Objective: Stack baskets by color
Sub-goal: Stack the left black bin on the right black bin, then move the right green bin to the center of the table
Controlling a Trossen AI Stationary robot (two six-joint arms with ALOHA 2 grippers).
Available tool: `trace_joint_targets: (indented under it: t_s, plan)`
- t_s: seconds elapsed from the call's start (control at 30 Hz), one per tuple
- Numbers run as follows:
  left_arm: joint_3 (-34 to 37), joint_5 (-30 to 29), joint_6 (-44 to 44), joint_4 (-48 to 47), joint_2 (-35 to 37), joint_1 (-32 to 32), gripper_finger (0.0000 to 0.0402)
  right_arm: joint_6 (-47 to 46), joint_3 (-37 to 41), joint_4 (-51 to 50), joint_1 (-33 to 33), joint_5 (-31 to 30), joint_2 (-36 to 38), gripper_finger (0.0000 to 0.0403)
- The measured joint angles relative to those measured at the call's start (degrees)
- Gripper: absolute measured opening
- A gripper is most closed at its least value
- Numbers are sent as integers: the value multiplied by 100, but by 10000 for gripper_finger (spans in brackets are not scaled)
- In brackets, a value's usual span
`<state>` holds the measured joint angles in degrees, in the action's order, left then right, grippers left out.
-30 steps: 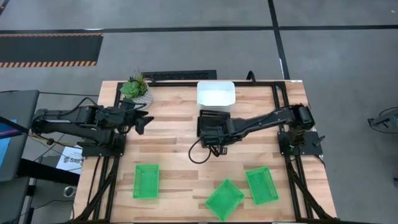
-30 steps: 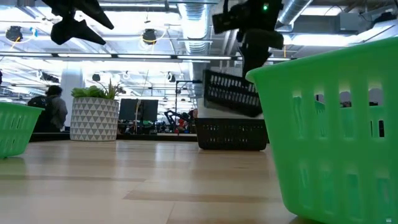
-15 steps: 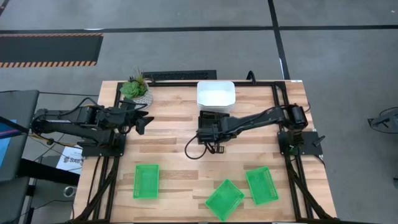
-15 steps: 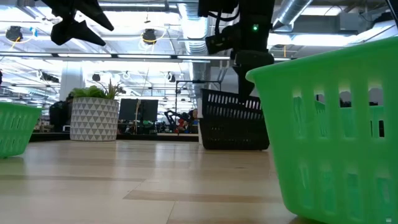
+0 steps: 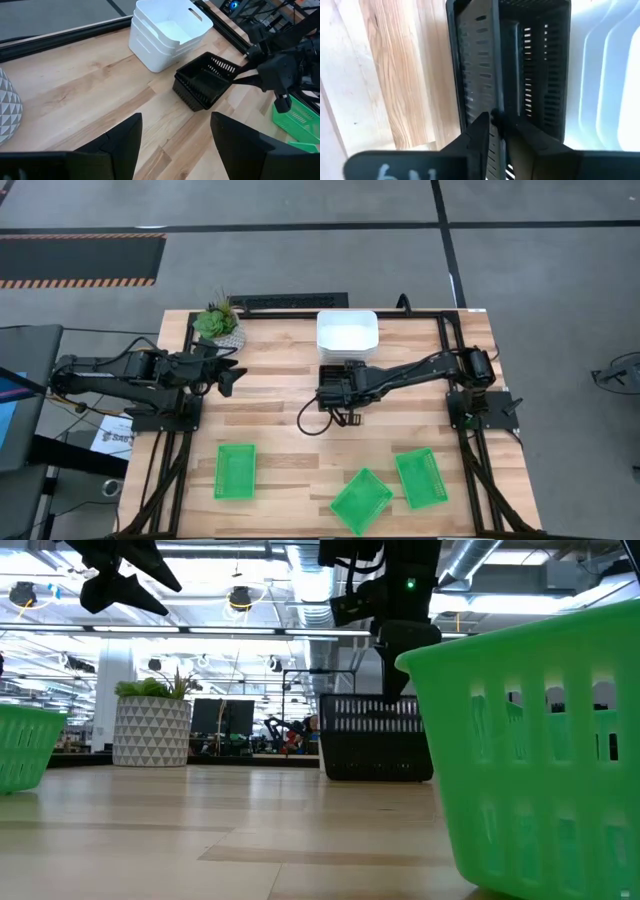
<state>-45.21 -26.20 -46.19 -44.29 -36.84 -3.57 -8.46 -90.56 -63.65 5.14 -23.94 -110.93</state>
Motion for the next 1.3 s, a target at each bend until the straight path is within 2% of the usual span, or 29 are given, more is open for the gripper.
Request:
trace_joint_targets:
  t_s: [0.17, 0.33, 0.47, 0.67, 0.83, 0.93, 1.07, 1.17, 1.3]
  plan:
    - [0, 2, -2, -4, -1, 0, 224, 82, -78, -159, -2, -8, 45, 119]
    - [0, 7, -2, -9, -2, 0, 224, 51, -791, -744, 201, -17, 127, 138]
    - [0, 15, -3, -21, 0, 0, 224, -445, -1262, -1064, 443, -114, 463, 141]
    - [0, 15, 33, -22, -2, 0, 224, -1292, -948, -628, 684, -972, 840, 120]
    - [0, 47, 44, -28, 0, 0, 224, -1562, -435, -614, 823, -974, 830, 106]
    - [0, 163, 50, -58, 0, 0, 224, -2363, -369, -1162, 1094, -488, 841, 103]
    - [0, 184, 50, -151, -1, 0, 224, -4313, -382, -1958, 1818, 100, 910, 104]
    - [0, 170, 52, -146, 0, 0, 224, -5829, -380, -2301, 2479, 199, 846, 114]
    - [0, 168, 116, -144, 0, 0, 224, -7399, -378, -2288, 3277, 293, 729, 148]
